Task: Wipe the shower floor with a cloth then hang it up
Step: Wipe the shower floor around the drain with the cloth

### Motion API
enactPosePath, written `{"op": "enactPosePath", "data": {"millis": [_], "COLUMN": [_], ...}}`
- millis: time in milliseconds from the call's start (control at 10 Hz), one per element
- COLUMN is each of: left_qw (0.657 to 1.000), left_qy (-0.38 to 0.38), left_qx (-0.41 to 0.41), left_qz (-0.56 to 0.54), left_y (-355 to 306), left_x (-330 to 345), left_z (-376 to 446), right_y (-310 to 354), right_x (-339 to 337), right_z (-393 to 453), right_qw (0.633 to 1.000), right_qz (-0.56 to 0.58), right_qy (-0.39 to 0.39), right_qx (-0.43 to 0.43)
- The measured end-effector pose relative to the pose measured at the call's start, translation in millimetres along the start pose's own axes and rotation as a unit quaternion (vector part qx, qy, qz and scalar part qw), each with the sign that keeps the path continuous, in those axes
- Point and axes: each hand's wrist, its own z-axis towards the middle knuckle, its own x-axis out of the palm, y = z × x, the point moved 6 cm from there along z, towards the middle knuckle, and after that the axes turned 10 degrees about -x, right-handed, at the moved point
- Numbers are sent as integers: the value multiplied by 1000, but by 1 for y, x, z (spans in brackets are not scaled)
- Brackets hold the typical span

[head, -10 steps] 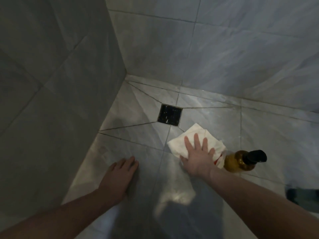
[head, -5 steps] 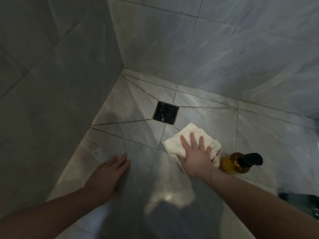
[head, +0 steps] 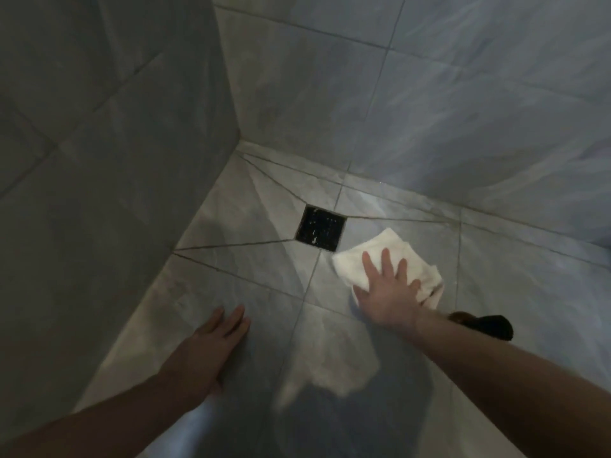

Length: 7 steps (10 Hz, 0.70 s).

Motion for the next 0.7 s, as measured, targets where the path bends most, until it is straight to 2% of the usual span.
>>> {"op": "enactPosePath", "data": {"millis": [200,300,400,500,600,700], "left_qw": [1000,1000,999,999,1000,1000], "left_qy": [8,11,-24,-1,-5,17], "left_qx": [-2,8,29,14,10,-1], "left_qz": [-15,-20,-16,34,26,-19], "left_y": [2,1,2,6,10,4], "left_x": [0,1,0,1,6,6], "left_z": [1,1,4,5,5,5], "right_y": [19,13,1,-21,-31,-25], "right_x": [35,25,8,-21,-39,-48], "right_z": [-42,-19,9,48,71,87], "right_qw": [994,995,996,998,1000,996], "right_qz": [-15,-28,-18,-16,7,47], "right_qy": [93,78,64,44,30,25], "right_qx": [-56,-54,-53,-29,1,67]}}
